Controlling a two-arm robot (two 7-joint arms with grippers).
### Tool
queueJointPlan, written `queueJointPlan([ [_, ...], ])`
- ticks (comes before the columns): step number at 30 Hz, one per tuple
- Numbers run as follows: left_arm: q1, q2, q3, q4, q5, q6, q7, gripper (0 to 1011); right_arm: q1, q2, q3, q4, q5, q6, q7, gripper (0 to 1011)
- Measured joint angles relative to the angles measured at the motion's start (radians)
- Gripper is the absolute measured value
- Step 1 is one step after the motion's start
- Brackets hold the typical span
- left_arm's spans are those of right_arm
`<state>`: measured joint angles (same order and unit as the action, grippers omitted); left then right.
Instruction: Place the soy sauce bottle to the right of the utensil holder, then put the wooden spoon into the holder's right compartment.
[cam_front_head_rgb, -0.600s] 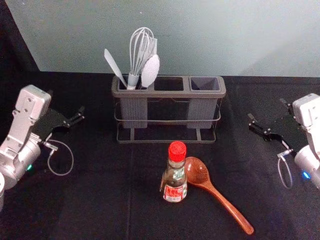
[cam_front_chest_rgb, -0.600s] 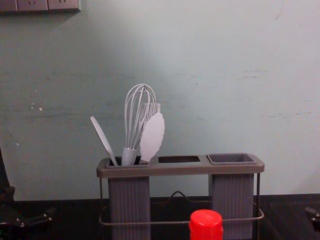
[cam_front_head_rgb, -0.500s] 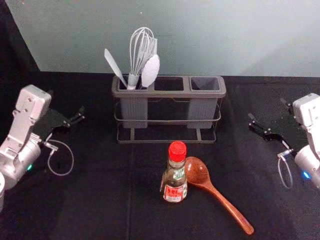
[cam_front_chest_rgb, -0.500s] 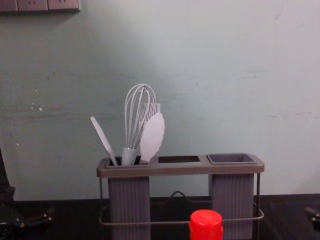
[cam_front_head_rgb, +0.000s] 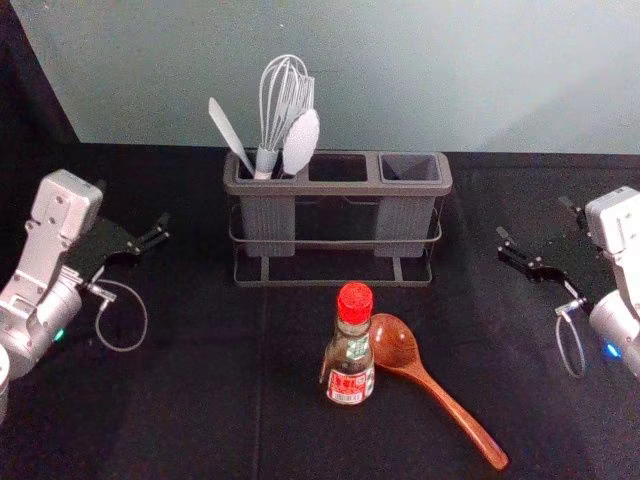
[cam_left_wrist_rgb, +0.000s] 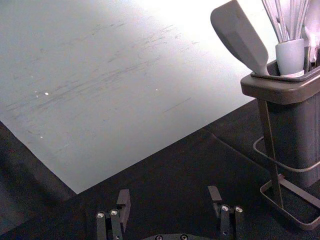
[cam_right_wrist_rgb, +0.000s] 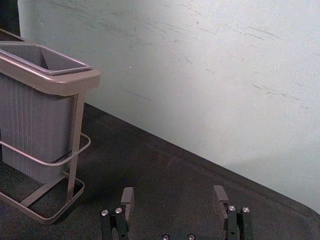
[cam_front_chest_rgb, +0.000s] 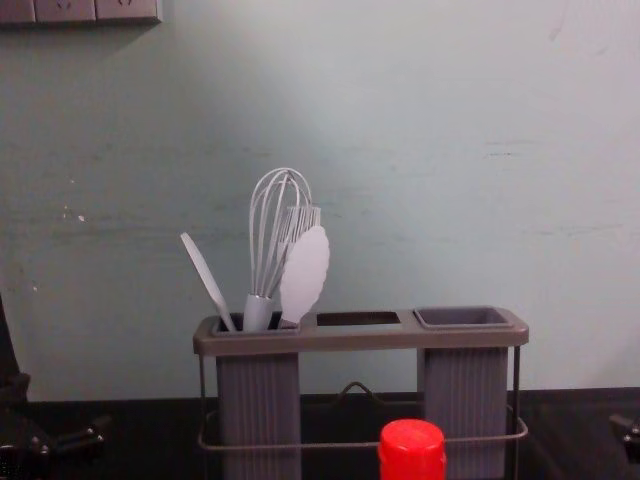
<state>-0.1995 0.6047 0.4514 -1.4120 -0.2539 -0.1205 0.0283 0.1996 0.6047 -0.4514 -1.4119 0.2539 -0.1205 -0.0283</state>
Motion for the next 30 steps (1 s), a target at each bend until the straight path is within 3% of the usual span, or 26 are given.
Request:
queueJointPlan([
  [30,0.0,0.0,0.0,0.0,0.0,0.0,0.0,1011,0.0,0.0,0.0,0.0,0.0,0.0,0.0,1004],
])
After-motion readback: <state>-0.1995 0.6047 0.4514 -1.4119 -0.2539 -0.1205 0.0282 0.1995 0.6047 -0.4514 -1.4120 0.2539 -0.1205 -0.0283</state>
